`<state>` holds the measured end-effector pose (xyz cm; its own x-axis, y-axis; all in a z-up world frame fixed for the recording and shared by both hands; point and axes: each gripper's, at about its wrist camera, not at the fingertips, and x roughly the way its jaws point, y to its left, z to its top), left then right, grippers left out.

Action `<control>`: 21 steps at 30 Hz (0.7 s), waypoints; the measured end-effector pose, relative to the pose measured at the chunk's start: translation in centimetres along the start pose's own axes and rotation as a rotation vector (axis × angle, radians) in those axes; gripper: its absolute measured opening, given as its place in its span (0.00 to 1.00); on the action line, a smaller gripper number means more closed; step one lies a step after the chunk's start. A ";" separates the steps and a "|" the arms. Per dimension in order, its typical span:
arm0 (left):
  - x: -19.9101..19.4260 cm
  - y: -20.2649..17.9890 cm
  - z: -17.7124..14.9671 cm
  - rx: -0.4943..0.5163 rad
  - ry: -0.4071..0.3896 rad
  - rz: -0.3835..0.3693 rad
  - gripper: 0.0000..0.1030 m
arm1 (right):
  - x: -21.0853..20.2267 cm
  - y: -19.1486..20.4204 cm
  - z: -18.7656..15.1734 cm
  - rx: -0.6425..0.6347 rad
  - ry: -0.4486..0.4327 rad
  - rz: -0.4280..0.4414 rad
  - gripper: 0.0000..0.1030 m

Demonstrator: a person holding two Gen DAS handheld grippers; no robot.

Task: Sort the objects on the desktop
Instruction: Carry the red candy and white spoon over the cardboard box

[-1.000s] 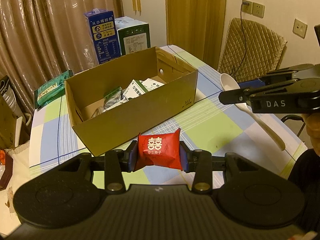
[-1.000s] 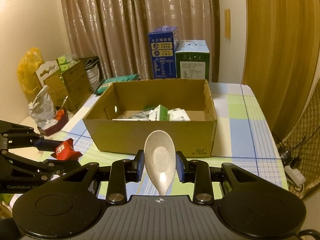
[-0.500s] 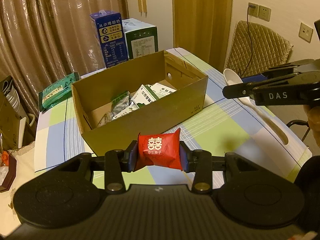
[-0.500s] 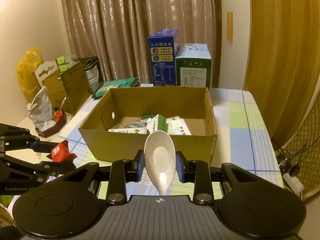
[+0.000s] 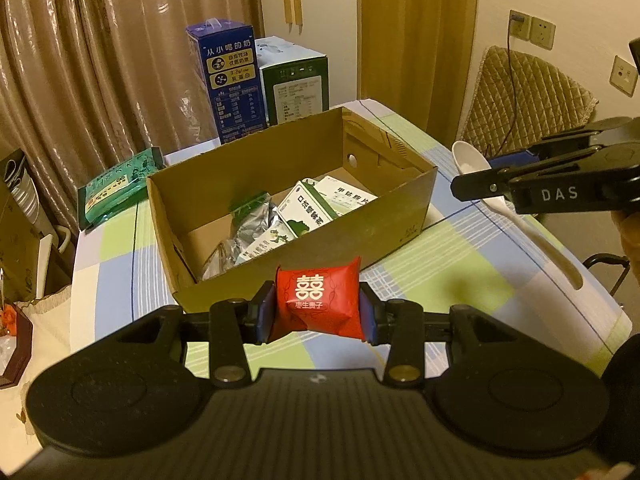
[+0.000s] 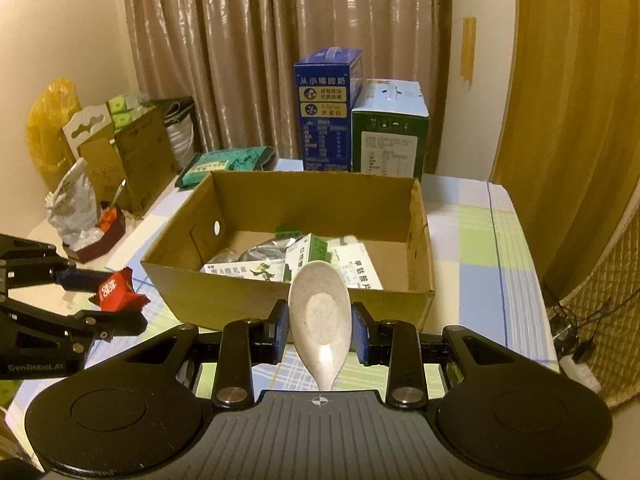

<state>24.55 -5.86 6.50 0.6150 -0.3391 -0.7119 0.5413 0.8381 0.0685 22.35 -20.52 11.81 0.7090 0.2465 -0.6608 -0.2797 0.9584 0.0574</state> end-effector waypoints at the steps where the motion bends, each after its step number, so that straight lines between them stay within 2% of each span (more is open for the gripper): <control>1: 0.1 0.1 0.1 0.002 0.002 0.003 0.36 | 0.2 0.0 0.2 -0.007 0.003 0.000 0.29; 21: 3.5 3.3 2.4 -0.027 0.036 0.011 0.36 | 5.0 -1.1 4.2 -0.079 0.090 -0.002 0.29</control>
<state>29.84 -5.25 5.92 0.5993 -0.3147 -0.7361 0.5186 0.8531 0.0575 28.94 -19.71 11.61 0.6498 0.2277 -0.7252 -0.3312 0.9436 -0.0005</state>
